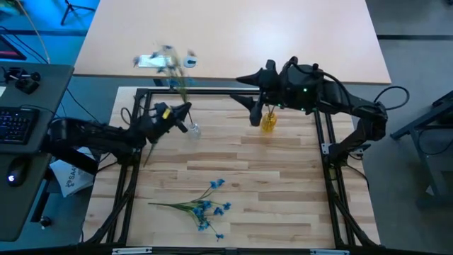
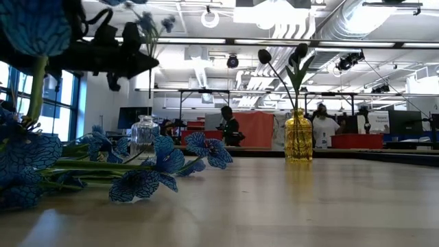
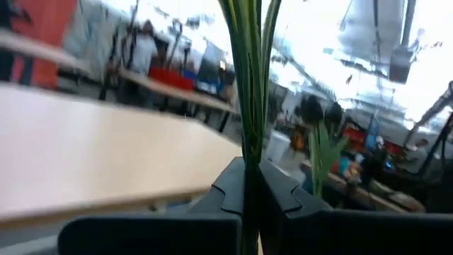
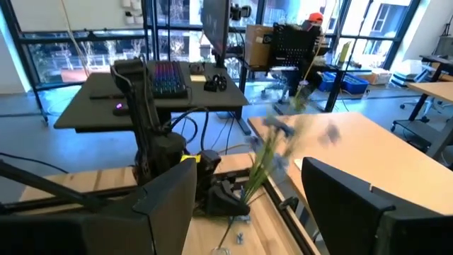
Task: Sort flowers into vase by color
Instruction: Put the right blue flowers into the transparent crystal vase
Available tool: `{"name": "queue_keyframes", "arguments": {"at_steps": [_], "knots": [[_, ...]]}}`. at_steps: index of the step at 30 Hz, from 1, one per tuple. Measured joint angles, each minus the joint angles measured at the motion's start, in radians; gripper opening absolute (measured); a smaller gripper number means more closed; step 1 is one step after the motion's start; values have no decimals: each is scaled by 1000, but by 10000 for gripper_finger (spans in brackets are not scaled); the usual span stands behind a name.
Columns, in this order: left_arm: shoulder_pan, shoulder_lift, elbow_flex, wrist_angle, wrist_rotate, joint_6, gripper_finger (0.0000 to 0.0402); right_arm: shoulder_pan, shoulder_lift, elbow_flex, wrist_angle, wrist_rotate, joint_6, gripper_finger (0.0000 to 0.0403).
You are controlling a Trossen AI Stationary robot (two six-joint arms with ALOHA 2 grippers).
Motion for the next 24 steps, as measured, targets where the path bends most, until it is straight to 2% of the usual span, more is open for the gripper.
{"name": "queue_keyframes", "arguments": {"at_steps": [2, 7, 24], "knots": [[0, 15, -2, 42, -9, 51, 0, 0, 0, 0, 5, 0, 0, 252], [0, 39, -2, 26, -4, 160, 0, 3, 0, 0, 12, 0, 7, 252], [-3, 133, -2, 34, 4, 113, 0, 8, 0, 0, 17, 0, -12, 252]]}}
